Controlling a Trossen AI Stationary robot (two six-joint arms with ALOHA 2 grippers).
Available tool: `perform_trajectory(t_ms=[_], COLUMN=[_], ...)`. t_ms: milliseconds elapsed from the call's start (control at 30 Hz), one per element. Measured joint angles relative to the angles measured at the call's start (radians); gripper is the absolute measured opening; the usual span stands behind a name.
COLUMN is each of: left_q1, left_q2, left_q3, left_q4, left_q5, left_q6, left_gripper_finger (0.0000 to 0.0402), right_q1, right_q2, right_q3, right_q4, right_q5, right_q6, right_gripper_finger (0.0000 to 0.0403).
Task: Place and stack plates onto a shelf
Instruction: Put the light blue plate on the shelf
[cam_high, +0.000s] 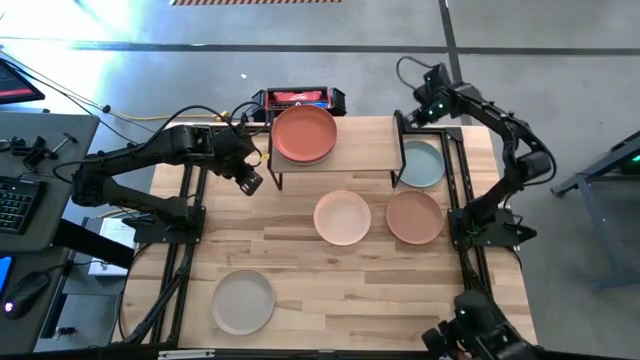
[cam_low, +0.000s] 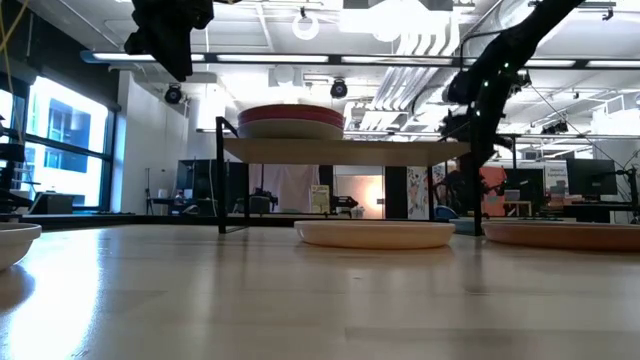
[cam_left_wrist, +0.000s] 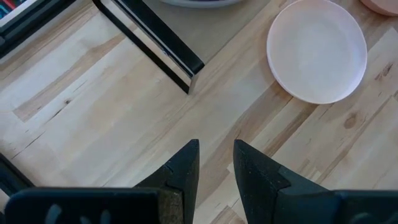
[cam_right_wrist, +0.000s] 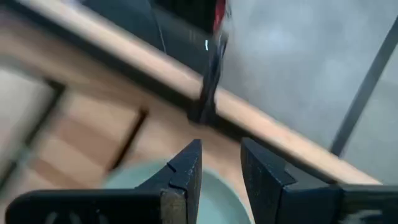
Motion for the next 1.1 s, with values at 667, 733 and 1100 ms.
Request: perform_trajectory(t_ms=[667,733,1100], left_q1=[0.0,0.0,0.0], left_q2=[0.0,0.0,0.0], left_q3=[0.0,0.0,0.0], left_q4=[0.0,0.0,0.0], left_q5=[-0.003,-0.003,-0.004], left_q6=[0.0,0.0,-0.003], left_gripper_finger=[0.0087,0.0087,0.0087], right_q1=[0.01,0.009,0.009], right_q2=[0.1,0.1,0.101], right_q3=[-0.023,-0.04,-0.11], right_q4=[-0.185,-0.181,-0.124], right_q5=[0.091,0.097,0.119], right_q6=[-0.209,-0.213,-0.25], right_gripper_finger=[0.0091,0.0091,0.0091])
